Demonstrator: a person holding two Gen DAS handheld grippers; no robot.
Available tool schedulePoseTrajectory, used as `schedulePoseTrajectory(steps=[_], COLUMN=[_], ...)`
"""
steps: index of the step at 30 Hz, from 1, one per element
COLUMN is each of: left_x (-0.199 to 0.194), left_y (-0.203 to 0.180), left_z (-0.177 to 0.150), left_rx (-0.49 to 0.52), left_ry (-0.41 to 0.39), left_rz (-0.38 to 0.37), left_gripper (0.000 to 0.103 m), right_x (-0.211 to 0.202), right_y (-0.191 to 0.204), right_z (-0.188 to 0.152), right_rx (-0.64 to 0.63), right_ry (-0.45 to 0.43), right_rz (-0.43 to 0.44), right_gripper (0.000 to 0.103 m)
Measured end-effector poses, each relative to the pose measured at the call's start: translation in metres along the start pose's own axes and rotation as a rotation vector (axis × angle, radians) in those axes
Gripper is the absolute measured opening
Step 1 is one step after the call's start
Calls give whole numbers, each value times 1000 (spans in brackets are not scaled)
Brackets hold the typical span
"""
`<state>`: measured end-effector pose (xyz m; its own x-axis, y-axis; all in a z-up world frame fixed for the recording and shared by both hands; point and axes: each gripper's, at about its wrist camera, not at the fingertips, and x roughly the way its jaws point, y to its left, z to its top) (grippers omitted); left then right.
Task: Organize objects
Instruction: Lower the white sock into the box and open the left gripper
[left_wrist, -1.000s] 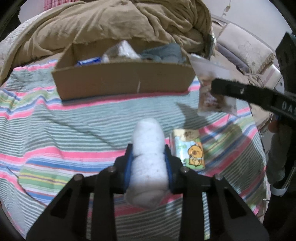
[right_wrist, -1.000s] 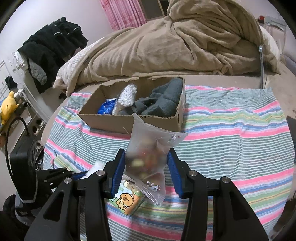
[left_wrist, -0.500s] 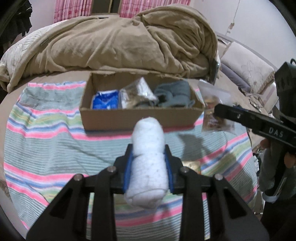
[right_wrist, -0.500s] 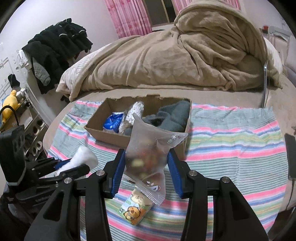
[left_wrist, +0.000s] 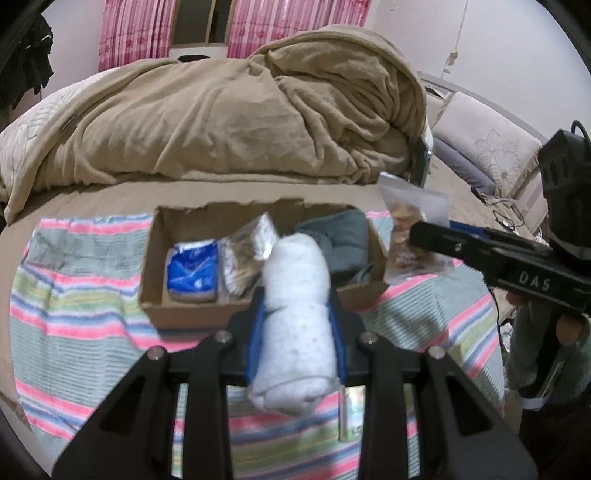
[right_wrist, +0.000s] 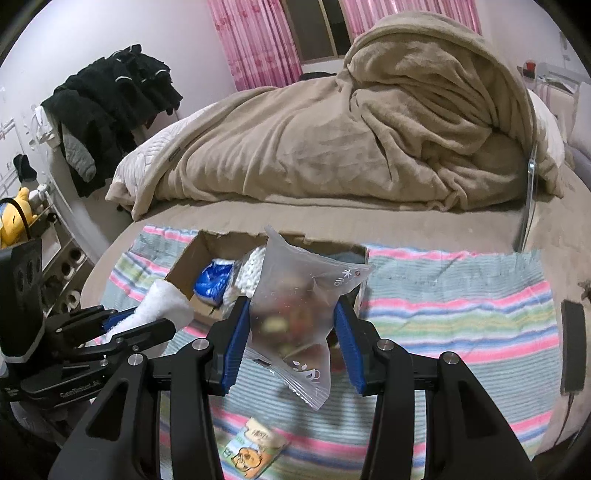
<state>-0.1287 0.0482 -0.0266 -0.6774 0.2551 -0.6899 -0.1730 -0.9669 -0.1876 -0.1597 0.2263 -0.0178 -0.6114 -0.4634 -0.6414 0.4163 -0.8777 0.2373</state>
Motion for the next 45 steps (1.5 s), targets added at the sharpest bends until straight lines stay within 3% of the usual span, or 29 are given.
schedulePoseTrajectory(steps=[20,26,28,29,30,32,45], left_x=[97,127,123,120,118,107,63], left_y=[-27,-27,-27,-27,-27,-22,28], left_z=[57,55,55,54,55,54,36], left_rx=[16,21,25,24,20,-3,-70], left_ry=[28,96,86,80,77,52,30], left_rz=[-11,28,33,32,31,19,43], left_gripper=[33,39,41,48,62,69,69], right_x=[20,21,20,20,21,23,56], right_y=[-51,-57,-58,-59,-59,-56,-21], right_z=[20,21,20,19,19,19,11], right_rx=[62,68,70,72,74,74,33], right_ry=[-36,-33,-33,-31,-28,-21,62], right_rz=[35,24,19,16,14,13,20], right_gripper=[48,48,48,48,48,48,48])
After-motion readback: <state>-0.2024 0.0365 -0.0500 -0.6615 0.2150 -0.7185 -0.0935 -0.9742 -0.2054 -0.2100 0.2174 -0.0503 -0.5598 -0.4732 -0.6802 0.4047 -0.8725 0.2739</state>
